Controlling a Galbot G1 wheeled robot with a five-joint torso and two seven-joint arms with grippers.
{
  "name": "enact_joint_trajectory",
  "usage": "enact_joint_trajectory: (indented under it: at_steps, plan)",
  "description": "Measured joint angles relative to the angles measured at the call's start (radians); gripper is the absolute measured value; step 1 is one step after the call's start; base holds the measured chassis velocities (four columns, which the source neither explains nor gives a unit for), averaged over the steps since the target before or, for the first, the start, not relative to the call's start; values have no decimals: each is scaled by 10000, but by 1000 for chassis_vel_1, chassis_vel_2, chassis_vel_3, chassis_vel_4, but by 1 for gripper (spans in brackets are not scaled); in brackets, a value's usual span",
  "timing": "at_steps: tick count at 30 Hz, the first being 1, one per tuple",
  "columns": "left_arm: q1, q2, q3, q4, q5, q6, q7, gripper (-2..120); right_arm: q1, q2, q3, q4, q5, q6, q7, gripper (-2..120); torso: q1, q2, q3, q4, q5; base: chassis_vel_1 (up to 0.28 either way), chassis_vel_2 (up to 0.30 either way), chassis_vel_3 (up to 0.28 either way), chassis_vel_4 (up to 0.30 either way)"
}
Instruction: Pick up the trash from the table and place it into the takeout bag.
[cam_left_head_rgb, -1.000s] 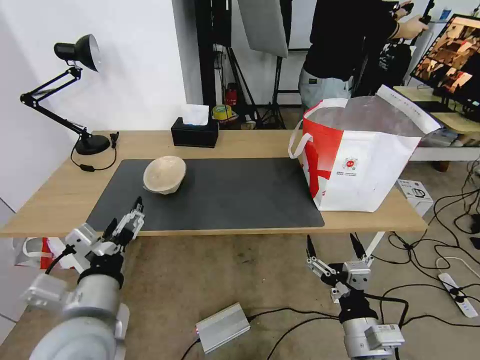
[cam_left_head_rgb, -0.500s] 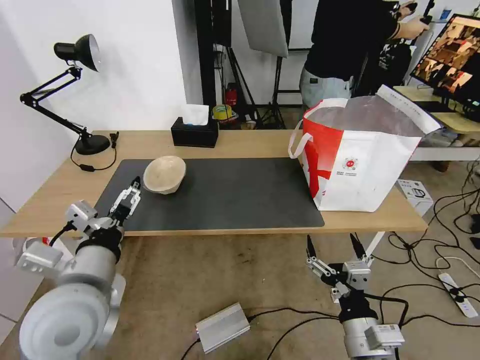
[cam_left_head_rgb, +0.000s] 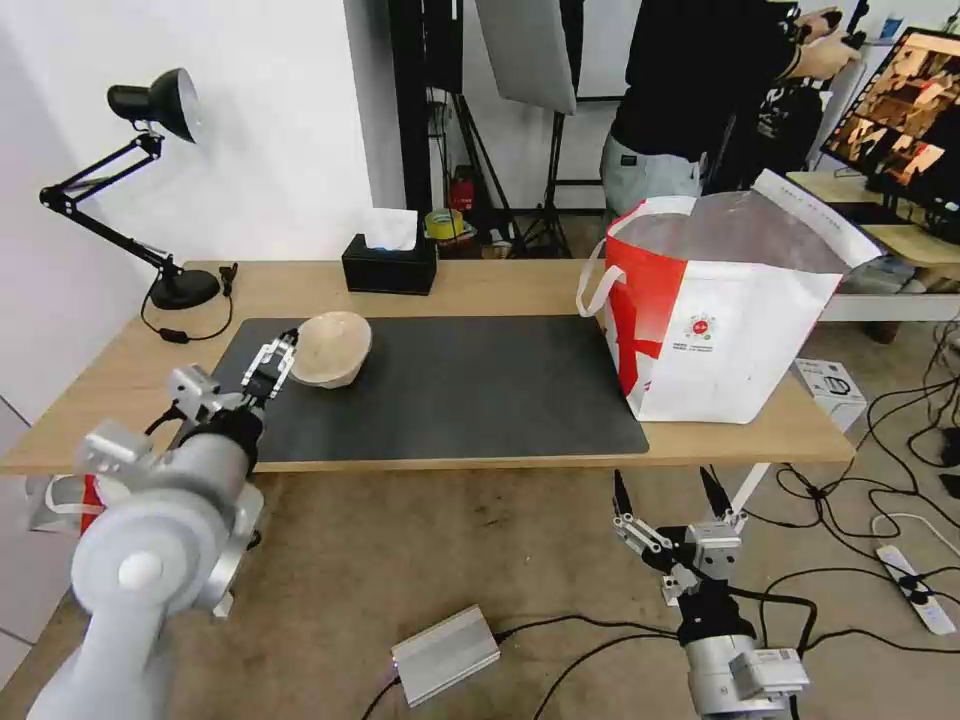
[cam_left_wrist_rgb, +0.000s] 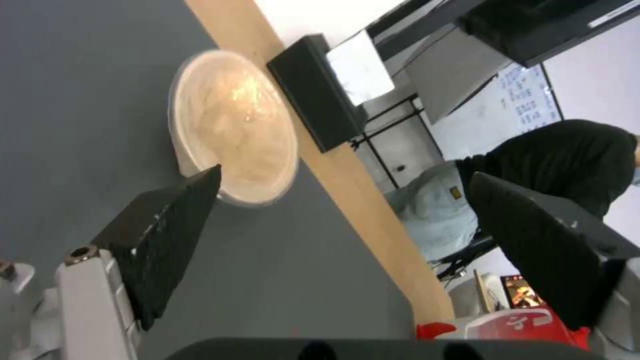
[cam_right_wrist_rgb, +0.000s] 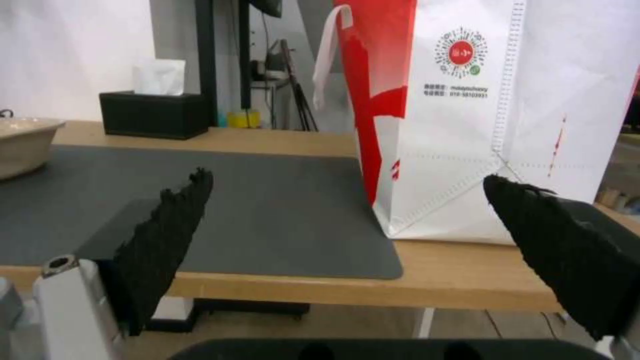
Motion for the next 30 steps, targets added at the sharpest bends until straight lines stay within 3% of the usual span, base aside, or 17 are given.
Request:
enact_joint_trajectory:
  at_steps: [13,30]
  plan:
    - [-845,-3,216,977,-813,17,-508,100,0,0,0,0,0,0,0,100,0,-1,-1,0,0,0,0,0,0]
    - [-2015,-66,653,2555,-910,-1,-937,100,0,0,0,0,0,0,1,100,0,0,0,0,0,0,0,0,0]
